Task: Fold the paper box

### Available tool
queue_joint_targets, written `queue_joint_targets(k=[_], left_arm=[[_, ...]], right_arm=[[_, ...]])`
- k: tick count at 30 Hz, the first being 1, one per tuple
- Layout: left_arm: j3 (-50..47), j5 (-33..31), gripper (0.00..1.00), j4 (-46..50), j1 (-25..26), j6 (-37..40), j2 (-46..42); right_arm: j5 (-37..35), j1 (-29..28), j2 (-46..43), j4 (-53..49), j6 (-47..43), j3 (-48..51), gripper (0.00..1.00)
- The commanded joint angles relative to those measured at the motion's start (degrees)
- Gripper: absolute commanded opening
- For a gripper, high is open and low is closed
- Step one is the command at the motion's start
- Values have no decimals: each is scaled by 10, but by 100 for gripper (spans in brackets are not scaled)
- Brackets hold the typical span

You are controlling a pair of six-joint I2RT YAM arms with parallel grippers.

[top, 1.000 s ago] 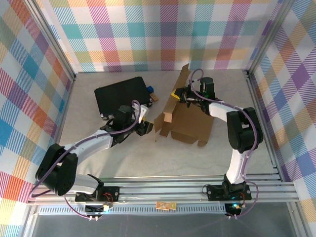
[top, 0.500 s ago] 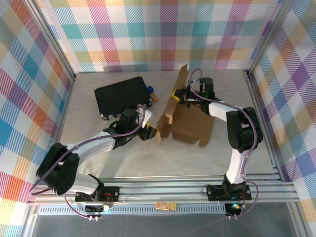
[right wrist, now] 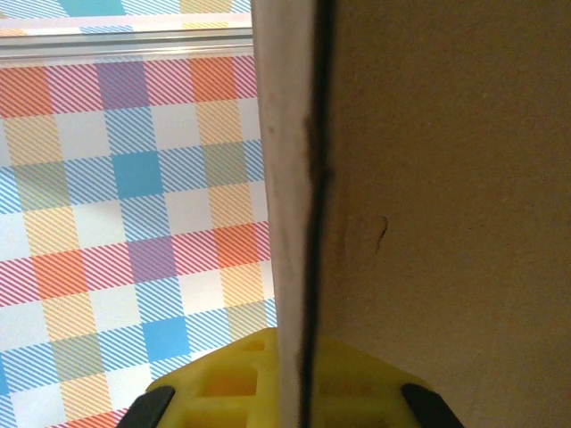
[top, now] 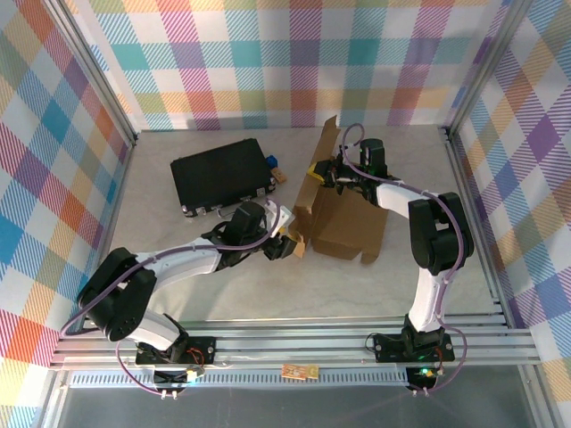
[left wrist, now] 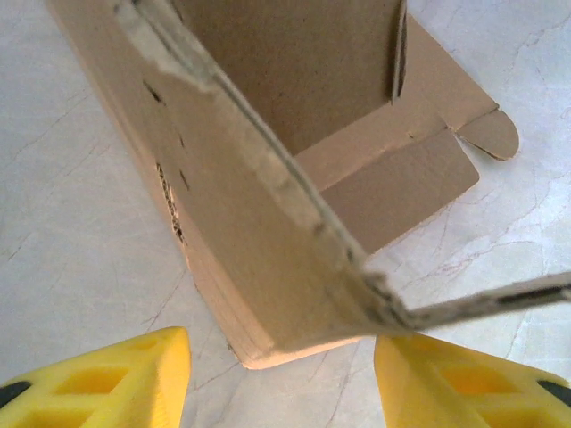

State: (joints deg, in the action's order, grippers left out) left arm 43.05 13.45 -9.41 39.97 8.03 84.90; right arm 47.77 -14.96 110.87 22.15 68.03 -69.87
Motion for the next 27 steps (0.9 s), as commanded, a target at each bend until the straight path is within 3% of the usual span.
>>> queue_joint_targets(k=[1,6,13,27], left_arm=[[21,-11,56,-31,12,5,14],[18,-42,56,-60,24,7,29],[-16,-145,56,-169,57,2,38],[-16,-234,57,-300,123,-7,102]], right_arm=[[10,3,14,-25,-17,-4,0],[11,3,14,-24,-12,-9,0],[17,3,12,-34,-6,-23,0],[4,3,10,10,43,-29,0]])
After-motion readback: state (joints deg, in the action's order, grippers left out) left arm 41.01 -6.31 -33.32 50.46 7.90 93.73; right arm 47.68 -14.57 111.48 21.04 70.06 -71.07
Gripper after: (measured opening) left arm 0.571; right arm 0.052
